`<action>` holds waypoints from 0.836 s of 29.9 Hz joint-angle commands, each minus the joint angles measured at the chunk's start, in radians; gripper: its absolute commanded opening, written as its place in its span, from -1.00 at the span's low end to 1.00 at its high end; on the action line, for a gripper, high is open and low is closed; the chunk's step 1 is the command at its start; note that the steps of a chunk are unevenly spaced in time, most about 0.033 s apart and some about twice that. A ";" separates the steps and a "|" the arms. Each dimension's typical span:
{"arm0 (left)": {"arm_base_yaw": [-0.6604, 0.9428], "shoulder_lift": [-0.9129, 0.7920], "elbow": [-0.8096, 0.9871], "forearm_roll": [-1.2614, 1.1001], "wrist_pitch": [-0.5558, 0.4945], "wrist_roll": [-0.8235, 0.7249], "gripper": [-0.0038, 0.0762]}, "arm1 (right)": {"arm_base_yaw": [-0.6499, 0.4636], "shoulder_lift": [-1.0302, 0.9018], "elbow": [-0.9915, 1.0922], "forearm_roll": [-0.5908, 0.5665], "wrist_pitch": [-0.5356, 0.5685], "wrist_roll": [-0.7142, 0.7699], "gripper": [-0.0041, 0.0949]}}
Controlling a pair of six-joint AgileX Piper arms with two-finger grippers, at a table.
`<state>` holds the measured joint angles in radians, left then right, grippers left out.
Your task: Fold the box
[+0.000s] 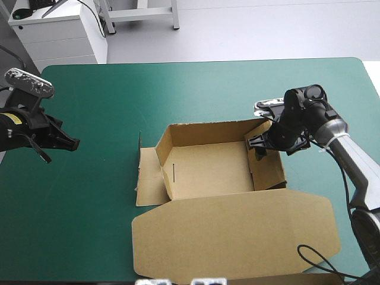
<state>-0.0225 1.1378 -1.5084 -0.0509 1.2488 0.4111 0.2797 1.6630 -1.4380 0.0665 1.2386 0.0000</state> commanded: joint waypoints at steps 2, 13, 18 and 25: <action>-0.001 -0.020 -0.024 -0.020 -0.048 -0.004 -0.88 | -0.003 -0.025 0.016 -0.010 0.010 0.000 0.38; -0.001 -0.020 -0.024 -0.026 -0.045 -0.004 -0.88 | -0.003 0.027 0.039 -0.006 0.010 0.000 -0.95; -0.001 -0.020 -0.024 -0.026 -0.045 -0.004 -0.88 | -0.003 0.024 0.030 -0.006 0.008 0.000 -0.96; -0.001 -0.020 -0.024 -0.026 -0.045 -0.004 -0.88 | -0.003 -0.044 -0.070 -0.006 0.008 -0.029 -0.96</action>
<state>-0.0225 1.1378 -1.5084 -0.0619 1.2488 0.4111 0.2797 1.7118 -1.4234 0.0591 1.2531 0.0000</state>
